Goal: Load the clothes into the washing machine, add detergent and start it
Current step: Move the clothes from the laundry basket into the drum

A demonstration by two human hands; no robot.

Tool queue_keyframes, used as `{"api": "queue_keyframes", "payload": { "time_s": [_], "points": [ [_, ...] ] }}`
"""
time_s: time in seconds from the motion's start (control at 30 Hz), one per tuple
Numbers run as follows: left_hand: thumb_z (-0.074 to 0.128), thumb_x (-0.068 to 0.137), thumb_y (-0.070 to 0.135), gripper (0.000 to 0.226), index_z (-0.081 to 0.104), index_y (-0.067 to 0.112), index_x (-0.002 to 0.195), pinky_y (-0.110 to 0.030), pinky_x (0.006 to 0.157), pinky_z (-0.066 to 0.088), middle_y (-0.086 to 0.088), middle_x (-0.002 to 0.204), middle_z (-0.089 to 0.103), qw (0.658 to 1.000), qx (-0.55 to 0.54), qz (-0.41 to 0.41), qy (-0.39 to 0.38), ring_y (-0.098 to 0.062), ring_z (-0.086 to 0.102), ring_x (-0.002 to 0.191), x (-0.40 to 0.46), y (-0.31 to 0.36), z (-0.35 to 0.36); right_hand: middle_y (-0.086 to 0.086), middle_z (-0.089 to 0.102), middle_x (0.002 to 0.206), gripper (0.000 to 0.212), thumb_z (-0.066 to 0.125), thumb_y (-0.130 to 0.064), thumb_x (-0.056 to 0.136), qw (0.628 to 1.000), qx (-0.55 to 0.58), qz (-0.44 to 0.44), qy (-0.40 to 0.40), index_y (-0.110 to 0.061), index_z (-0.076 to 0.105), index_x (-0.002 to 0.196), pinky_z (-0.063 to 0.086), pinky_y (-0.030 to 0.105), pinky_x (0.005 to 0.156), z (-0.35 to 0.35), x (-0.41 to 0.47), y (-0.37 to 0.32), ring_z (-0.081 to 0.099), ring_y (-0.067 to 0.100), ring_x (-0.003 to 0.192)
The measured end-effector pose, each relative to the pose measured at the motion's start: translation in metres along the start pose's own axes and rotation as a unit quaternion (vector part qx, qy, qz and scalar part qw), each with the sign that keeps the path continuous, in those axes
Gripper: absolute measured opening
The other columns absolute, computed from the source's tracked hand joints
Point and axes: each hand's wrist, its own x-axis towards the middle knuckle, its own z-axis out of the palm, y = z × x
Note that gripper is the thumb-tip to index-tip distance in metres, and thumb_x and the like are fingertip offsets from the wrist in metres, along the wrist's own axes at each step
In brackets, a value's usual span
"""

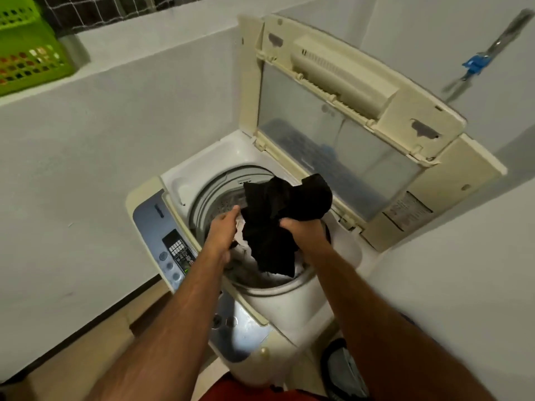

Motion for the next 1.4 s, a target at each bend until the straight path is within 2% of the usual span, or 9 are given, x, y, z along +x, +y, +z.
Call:
{"api": "queue_keyframes", "payload": {
  "time_s": [0.1,0.23,0.37,0.53,0.8,0.9,1.1,1.27,1.4],
  "points": [
    [0.056,0.084,0.054,0.062,0.058,0.003,0.119,-0.039,0.086,0.049,-0.008,0.098,0.068,1.0,-0.003,0.014,0.016,-0.023,0.062,0.095,0.008,0.003,-0.014,0.005,0.064,0.106,0.047,0.074,-0.021,0.079,0.994,-0.108,0.003,0.007,-0.008,0.058,0.121,0.051,0.033,0.088,0.011,0.01,0.01,0.063,0.026,0.102],
    [0.047,0.1,0.032,0.021,0.063,0.021,0.093,-0.028,0.076,0.048,0.003,0.087,0.066,0.999,-0.013,0.04,0.019,-0.007,0.062,0.083,0.007,0.008,-0.021,0.012,0.063,0.114,0.059,0.075,-0.024,0.078,0.962,-0.273,0.013,-0.02,-0.006,0.052,0.13,0.047,0.029,0.078,0.029,0.031,0.032,0.062,0.03,0.105],
    [0.046,0.1,0.031,0.019,0.06,0.023,0.088,-0.023,0.068,0.046,0.01,0.085,0.062,0.999,-0.003,0.046,0.022,0.002,0.057,0.076,0.005,0.003,-0.021,0.021,0.038,0.143,0.094,0.079,-0.029,0.075,0.912,-0.393,0.037,-0.112,-0.015,0.026,0.151,0.043,0.043,0.106,0.043,0.035,0.057,0.048,0.04,0.125],
    [0.051,0.097,0.035,0.018,0.062,0.023,0.089,-0.032,0.08,0.049,0.008,0.085,0.06,0.999,0.008,0.042,0.03,-0.003,0.056,0.079,0.002,-0.003,-0.017,0.015,0.052,0.139,0.064,0.074,-0.019,0.084,0.913,-0.352,-0.019,-0.207,-0.007,0.046,0.14,0.038,0.034,0.108,0.05,0.027,0.062,0.049,0.031,0.129],
    [0.052,0.096,0.038,0.022,0.061,0.018,0.091,-0.037,0.085,0.05,-0.001,0.099,0.058,0.994,0.082,0.068,-0.018,-0.015,0.056,0.096,-0.021,-0.015,0.026,0.002,0.067,0.105,0.024,0.068,-0.014,0.086,0.976,-0.193,-0.065,-0.072,-0.012,0.065,0.11,0.05,0.026,0.083,0.004,0.002,0.044,0.06,0.014,0.089],
    [0.051,0.095,0.041,0.024,0.06,0.02,0.086,-0.041,0.088,0.051,-0.001,0.096,0.057,0.985,0.132,0.097,-0.052,-0.014,0.055,0.091,-0.038,-0.024,0.054,-0.003,0.065,0.09,0.011,0.066,-0.017,0.087,0.986,-0.144,-0.082,-0.016,-0.016,0.065,0.097,0.056,0.043,0.087,-0.036,-0.014,0.048,0.065,0.02,0.088],
    [0.053,0.094,0.04,0.022,0.064,0.022,0.089,-0.036,0.085,0.051,0.005,0.092,0.064,0.962,0.203,0.132,-0.126,-0.012,0.059,0.089,-0.082,-0.051,0.122,-0.003,0.069,0.091,0.003,0.066,-0.025,0.088,0.994,-0.024,-0.053,0.096,-0.022,0.066,0.09,0.059,0.035,0.068,-0.127,-0.063,0.073,0.069,0.02,0.088],
    [0.054,0.093,0.039,0.026,0.065,0.018,0.104,-0.036,0.093,0.049,0.003,0.102,0.065,0.913,0.299,0.172,-0.218,-0.015,0.06,0.101,-0.137,-0.096,0.193,-0.008,0.069,0.091,0.011,0.064,-0.03,0.088,0.984,-0.041,-0.028,0.17,-0.023,0.068,0.094,0.06,0.038,0.079,-0.218,-0.118,0.132,0.067,0.012,0.084],
    [0.058,0.094,0.031,0.028,0.064,0.013,0.114,-0.019,0.086,0.043,0.001,0.11,0.065,0.85,0.39,0.197,-0.294,-0.012,0.059,0.102,-0.177,-0.153,0.246,-0.006,0.069,0.09,0.011,0.065,-0.03,0.087,0.969,-0.047,0.046,0.24,-0.022,0.067,0.094,0.058,0.04,0.079,-0.288,-0.168,0.197,0.066,0.013,0.081]
  ]
}}
